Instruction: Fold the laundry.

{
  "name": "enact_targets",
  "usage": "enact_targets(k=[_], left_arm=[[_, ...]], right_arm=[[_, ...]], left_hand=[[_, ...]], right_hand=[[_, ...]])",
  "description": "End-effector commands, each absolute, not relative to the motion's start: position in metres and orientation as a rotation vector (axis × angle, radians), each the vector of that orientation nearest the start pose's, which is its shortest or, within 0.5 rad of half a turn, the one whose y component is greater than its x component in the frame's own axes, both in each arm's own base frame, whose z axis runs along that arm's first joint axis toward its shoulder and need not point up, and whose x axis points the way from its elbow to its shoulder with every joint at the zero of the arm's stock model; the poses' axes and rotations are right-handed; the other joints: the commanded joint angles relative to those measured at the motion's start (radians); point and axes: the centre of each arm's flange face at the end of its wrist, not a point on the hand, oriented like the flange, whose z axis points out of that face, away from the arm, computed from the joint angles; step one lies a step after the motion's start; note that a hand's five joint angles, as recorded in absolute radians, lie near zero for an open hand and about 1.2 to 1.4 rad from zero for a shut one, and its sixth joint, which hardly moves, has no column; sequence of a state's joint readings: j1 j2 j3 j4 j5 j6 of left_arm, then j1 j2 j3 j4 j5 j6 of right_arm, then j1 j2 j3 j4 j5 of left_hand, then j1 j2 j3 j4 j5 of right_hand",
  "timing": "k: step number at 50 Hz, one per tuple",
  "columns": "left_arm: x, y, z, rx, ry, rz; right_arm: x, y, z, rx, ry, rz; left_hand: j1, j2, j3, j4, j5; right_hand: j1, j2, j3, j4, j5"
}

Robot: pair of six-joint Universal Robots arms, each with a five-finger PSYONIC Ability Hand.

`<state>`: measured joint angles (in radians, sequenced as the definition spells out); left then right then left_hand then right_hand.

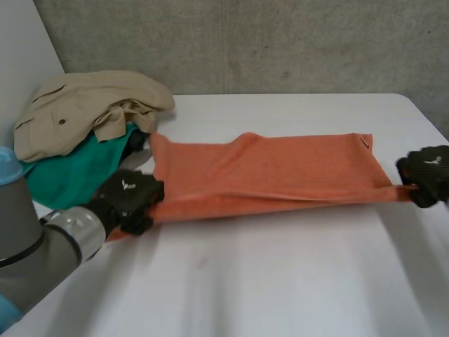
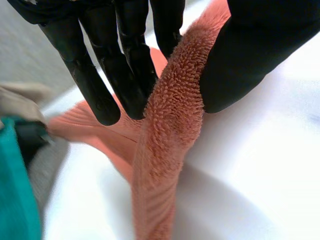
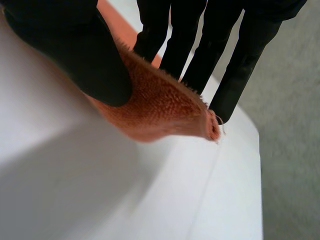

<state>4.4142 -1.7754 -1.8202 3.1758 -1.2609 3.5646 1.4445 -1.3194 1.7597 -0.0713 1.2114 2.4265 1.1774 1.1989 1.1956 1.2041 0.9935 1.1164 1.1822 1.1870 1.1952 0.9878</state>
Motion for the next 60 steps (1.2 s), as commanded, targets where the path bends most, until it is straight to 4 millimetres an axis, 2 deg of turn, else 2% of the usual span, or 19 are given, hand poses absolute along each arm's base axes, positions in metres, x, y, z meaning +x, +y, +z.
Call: enact_targets(k=[1,3,4,5,8,11,17,20,21,23,28,30,38,45,51,56,57,59,60], left_arm=[[-0.223,-0.175,0.182,1.517,2.6,-1.37],[-0.221,-0.164,0.181,1.604,2.595,-1.261],[-0.218,-0.154,0.181,1.7,2.57,-1.149],[-0.218,-0.152,0.181,1.729,2.563,-1.119],[-0.218,-0.15,0.182,1.85,2.471,-1.066],[-0.227,-0.165,0.183,1.883,2.347,-1.169],[-0.249,-0.211,0.179,1.776,2.214,-1.399],[-0.259,-0.232,0.176,1.734,2.166,-1.472],[-0.261,-0.238,0.176,1.718,2.15,-1.495],[-0.27,-0.259,0.179,1.679,2.089,-1.585],[-0.286,-0.307,0.187,1.574,1.913,-1.799],[-0.291,-0.327,0.189,1.527,1.857,-1.872],[-0.305,-0.347,0.157,1.56,1.88,-1.856],[-0.314,-0.368,0.137,1.529,1.825,-1.926],[-0.318,-0.368,0.126,1.544,1.837,-1.923],[-0.315,-0.371,0.138,1.522,1.819,-1.943],[-0.314,-0.373,0.143,1.51,1.808,-1.956],[-0.313,-0.383,0.167,1.458,1.73,-2.033],[-0.313,-0.389,0.18,1.432,1.68,-2.076]], right_arm=[[0.089,-0.276,0.201,-1.362,2.743,-1.286],[0.088,-0.264,0.201,-1.439,2.727,-1.139],[0.088,-0.259,0.201,-1.481,2.708,-1.082],[0.088,-0.259,0.2,-1.534,2.678,-1.068],[0.092,-0.265,0.198,-1.522,2.665,-1.144],[0.095,-0.276,0.191,-1.449,2.666,-1.231],[0.114,-0.297,0.18,-1.39,2.61,-1.376],[0.122,-0.311,0.176,-1.367,2.597,-1.464],[0.124,-0.322,0.175,-1.345,2.593,-1.539],[0.127,-0.333,0.176,-1.313,2.581,-1.619],[0.141,-0.375,0.19,-1.159,2.479,-1.957],[0.145,-0.383,0.191,-1.125,2.454,-2.02],[0.166,-0.401,0.169,-1.123,2.435,-2.062],[0.179,-0.417,0.147,-1.13,2.369,-2.165],[0.185,-0.425,0.14,-1.112,2.347,-2.235],[0.187,-0.428,0.145,-1.103,2.323,-2.265],[0.189,-0.431,0.152,-1.097,2.298,-2.298],[0.192,-0.437,0.167,-1.083,2.241,-2.373],[0.195,-0.445,0.189,-1.055,2.158,-2.484]], left_hand=[[0.219,0.197,0.201,0.192,0.228],[0.219,0.197,0.201,0.192,0.228],[0.219,0.197,0.201,0.192,0.228],[0.219,0.197,0.201,0.192,0.228],[0.219,0.197,0.201,0.192,0.228],[0.219,0.197,0.201,0.192,0.228],[0.219,0.197,0.201,0.192,0.228],[0.219,0.197,0.201,0.192,0.228],[0.219,0.197,0.201,0.192,0.228],[0.219,0.197,0.201,0.192,0.228],[0.219,0.197,0.201,0.192,0.228],[0.219,0.197,0.201,0.192,0.228],[0.219,0.197,0.201,0.192,0.228],[0.219,0.197,0.201,0.192,0.228],[0.219,0.197,0.201,0.192,0.228],[0.219,0.197,0.201,0.192,0.228],[0.219,0.197,0.201,0.192,0.228],[0.219,0.197,0.201,0.192,0.228],[0.219,0.197,0.201,0.192,0.228]], right_hand=[[0.28,0.214,0.209,0.201,0.234],[0.28,0.214,0.209,0.201,0.234],[0.28,0.214,0.209,0.201,0.234],[0.28,0.214,0.209,0.201,0.234],[0.28,0.214,0.209,0.201,0.234],[0.28,0.214,0.209,0.201,0.234],[0.28,0.214,0.209,0.201,0.234],[0.28,0.214,0.209,0.201,0.234],[0.28,0.214,0.209,0.201,0.234],[0.28,0.214,0.209,0.201,0.234],[0.28,0.214,0.209,0.201,0.234],[0.28,0.214,0.209,0.201,0.234],[0.28,0.214,0.209,0.201,0.234],[0.28,0.214,0.209,0.201,0.234],[0.28,0.214,0.209,0.201,0.234],[0.28,0.214,0.209,0.201,0.234],[0.28,0.214,0.209,0.201,0.234],[0.28,0.214,0.209,0.201,0.234],[0.28,0.214,0.209,0.201,0.234]])
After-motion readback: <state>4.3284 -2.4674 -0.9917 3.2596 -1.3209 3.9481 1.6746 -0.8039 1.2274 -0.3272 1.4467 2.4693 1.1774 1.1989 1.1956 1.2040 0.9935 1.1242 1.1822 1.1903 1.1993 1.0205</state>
